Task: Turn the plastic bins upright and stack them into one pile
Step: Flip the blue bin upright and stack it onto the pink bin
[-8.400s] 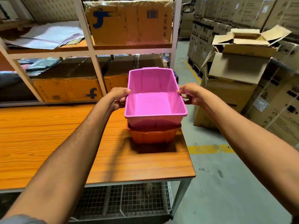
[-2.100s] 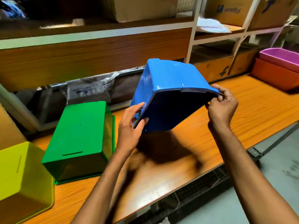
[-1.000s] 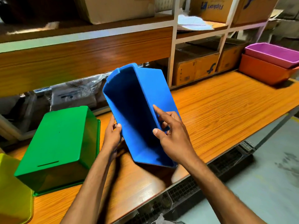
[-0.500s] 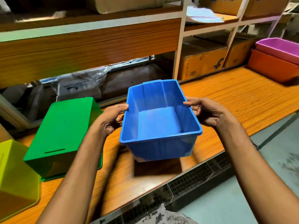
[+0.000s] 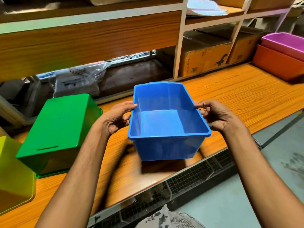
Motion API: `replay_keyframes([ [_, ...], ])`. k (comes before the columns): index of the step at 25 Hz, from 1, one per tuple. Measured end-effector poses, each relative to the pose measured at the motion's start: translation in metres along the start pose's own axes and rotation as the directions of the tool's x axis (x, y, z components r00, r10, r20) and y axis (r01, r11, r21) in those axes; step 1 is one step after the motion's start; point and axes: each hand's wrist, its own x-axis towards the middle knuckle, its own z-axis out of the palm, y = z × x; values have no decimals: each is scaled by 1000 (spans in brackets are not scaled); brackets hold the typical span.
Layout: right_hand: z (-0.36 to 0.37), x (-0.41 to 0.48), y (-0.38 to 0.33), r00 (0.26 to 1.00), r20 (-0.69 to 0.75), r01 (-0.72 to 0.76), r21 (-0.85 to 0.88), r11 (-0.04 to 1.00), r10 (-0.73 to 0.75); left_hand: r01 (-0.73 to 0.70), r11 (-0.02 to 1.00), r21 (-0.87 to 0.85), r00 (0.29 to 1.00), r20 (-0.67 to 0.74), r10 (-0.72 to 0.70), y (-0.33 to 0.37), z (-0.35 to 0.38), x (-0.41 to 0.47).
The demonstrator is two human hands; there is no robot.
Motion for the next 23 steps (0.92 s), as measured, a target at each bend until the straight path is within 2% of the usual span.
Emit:
replay_keyframes([
  [2, -9, -9, 2, 997, 52, 63, -26, 998, -62, -53, 999, 10, 997, 61, 52, -6, 4, -3],
  [5, -27, -26, 14, 977, 132, 190, -159, 969, -170, -140, 990, 24, 987, 87, 137, -22, 14, -16],
  [8, -40, -52, 33, 949, 112, 317, -333, 888, -296, -229, 973, 9, 971, 72, 228, -38, 30, -33],
  [11, -48, -83, 49, 921, 55, 378, -364, 851, -386, -254, 967, -11, 962, 96, 254, -47, 43, -48],
  [14, -53, -118, 72, 900, -36, 397, -340, 853, -434, -252, 968, 9, 952, 182, 246, -53, 51, -60],
  [18, -58, -160, 105, 872, -168, 394, -314, 864, -459, -276, 961, 21, 928, 267, 260, -64, 65, -73],
  [23, -63, -216, 147, 796, -409, 346, -296, 890, -445, -263, 964, 31, 872, 435, 224, -81, 87, -84],
])
